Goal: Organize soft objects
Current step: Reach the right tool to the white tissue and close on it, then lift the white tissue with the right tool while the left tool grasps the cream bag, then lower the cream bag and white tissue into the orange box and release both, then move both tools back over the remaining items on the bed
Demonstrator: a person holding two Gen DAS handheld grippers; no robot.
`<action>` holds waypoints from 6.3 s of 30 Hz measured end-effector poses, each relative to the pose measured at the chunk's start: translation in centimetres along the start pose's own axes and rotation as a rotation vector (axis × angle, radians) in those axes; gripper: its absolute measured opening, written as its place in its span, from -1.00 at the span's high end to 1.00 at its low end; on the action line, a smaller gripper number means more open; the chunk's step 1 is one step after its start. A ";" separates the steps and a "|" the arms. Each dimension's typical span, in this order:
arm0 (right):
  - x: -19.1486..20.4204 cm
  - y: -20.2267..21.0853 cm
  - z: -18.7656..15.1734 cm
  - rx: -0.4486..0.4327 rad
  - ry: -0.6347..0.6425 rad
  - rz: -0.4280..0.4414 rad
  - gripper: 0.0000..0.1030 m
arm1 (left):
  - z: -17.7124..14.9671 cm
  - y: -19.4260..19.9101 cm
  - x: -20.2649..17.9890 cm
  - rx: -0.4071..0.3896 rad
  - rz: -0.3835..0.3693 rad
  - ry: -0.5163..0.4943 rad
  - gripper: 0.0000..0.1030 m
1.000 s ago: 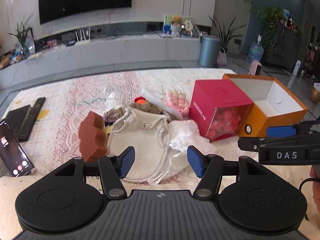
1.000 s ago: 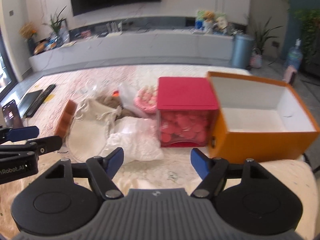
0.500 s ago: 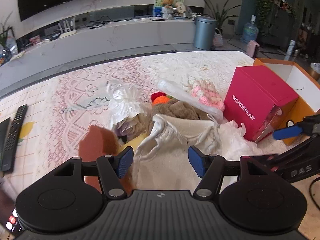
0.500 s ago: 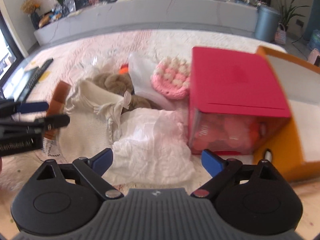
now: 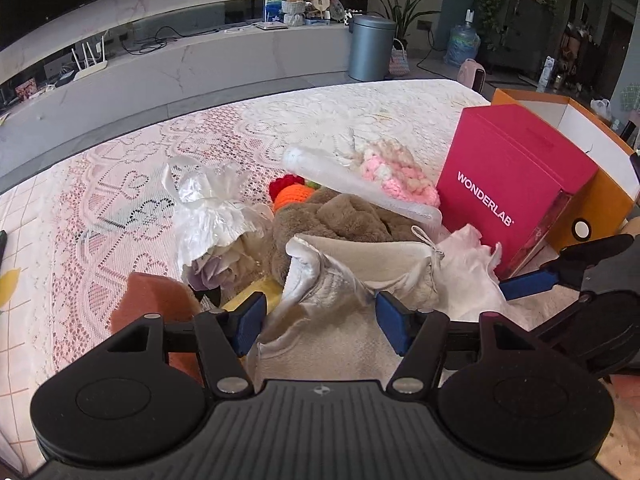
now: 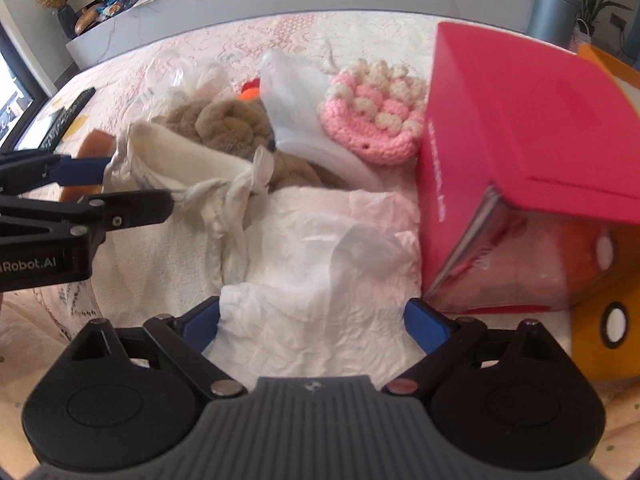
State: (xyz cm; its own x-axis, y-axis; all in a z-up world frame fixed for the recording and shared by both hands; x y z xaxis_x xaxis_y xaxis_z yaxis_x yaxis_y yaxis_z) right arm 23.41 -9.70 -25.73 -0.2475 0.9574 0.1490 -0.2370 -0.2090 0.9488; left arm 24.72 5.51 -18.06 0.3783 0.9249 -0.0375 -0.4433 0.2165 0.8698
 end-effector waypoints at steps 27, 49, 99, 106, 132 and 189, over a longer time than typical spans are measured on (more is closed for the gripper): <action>-2.1 12.9 -4.0 -0.212 -0.016 0.006 0.60 | -1.2 13.0 -4.9 -0.234 0.046 0.258 0.90; 1.5 12.2 -13.3 0.024 0.229 0.073 -0.84 | -6.9 12.3 -8.7 -0.112 -0.092 0.311 0.90; -26.3 19.9 3.7 -0.161 -0.001 -0.350 0.75 | 19.1 1.5 -23.1 0.002 -0.431 0.182 0.91; -29.4 11.4 2.1 0.092 -0.001 -0.217 0.74 | 18.2 -6.7 -25.2 0.211 -0.418 0.148 0.91; -26.9 8.6 4.8 0.230 0.075 -0.072 -0.26 | 16.6 -6.6 -25.9 0.210 -0.220 -0.052 0.39; 4.4 12.0 -1.6 -0.322 0.054 0.015 0.16 | -4.8 10.5 -3.1 -0.156 0.177 0.328 0.48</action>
State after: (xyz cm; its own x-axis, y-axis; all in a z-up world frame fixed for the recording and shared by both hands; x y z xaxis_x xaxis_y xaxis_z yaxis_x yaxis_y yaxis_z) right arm 17.99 -8.29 -14.08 -0.3006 0.9435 0.1394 -0.5155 -0.2837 0.8085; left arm 15.03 6.41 -11.18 0.0164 0.9974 -0.0705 -0.6057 0.0660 0.7930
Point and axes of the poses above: each gripper's, at about its wrist camera, not at the fingertips, and y roughly against the way its jaws point, x to its left, z to its top, the point moved 9 cm from there along -y, roughly the way its jaws point, and after that the axes turned 10 degrees about x, right-handed, at the moved point
